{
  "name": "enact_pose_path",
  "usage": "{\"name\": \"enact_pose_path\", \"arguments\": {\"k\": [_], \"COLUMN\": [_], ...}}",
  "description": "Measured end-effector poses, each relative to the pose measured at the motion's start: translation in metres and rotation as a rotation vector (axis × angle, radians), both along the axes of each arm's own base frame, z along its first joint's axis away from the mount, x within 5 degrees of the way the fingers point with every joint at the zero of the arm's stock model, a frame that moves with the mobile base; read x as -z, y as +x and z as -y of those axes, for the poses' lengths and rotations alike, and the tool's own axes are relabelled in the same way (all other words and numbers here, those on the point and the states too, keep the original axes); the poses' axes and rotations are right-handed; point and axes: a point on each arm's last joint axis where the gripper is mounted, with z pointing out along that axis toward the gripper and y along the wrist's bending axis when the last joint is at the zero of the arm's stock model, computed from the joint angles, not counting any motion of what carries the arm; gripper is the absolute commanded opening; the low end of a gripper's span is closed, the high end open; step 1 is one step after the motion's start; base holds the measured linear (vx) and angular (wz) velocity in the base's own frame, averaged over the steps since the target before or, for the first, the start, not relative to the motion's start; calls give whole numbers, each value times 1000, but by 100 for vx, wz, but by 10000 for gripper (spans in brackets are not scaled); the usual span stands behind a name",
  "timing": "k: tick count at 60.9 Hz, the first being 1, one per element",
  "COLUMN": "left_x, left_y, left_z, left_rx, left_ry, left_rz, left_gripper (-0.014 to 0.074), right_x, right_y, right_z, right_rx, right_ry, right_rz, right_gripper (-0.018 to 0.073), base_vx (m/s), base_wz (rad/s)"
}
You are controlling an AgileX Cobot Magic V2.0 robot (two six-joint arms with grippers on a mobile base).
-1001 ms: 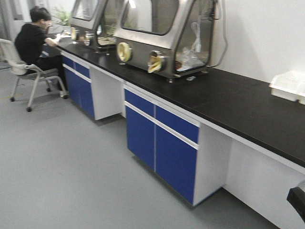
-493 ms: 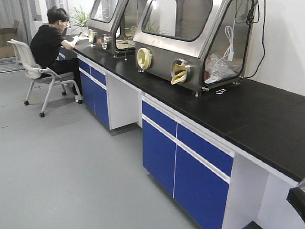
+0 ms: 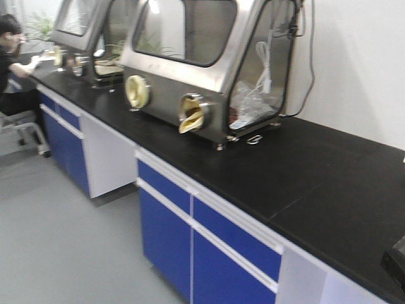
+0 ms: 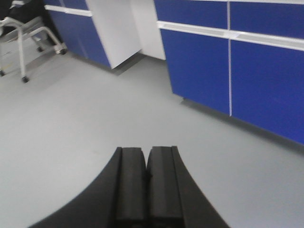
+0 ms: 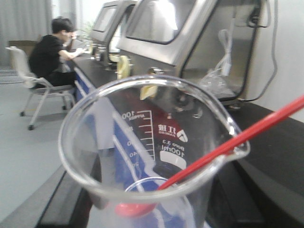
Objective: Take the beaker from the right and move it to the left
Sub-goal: 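Carry the beaker in the right gripper while driving to the tray counter, then lower the held beaker toward the counter with the right gripper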
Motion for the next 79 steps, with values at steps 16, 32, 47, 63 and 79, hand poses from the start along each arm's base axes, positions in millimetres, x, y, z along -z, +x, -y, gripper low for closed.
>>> {"name": "enact_pose_path", "arguments": {"k": [16, 32, 47, 63, 79], "left_x": [0, 0, 0, 0, 0], "left_y": [0, 0, 0, 0, 0], "left_z": [0, 0, 0, 0, 0], "left_rx": [0, 0, 0, 0, 0], "left_ry": [0, 0, 0, 0, 0], "left_rz": [0, 0, 0, 0, 0], "left_gripper": [-6, -6, -6, -6, -6], "right_x": [0, 0, 0, 0, 0], "right_y": [0, 0, 0, 0, 0], "right_z": [0, 0, 0, 0, 0], "right_rx": [0, 0, 0, 0, 0], "right_ry": [0, 0, 0, 0, 0], "right_rz": [0, 0, 0, 0, 0], "right_gripper": [-3, -3, -3, -3, -3], "base_vx": [36, 31, 24, 18, 11], "base_wz": [-59, -77, -74, -58, -41]}}
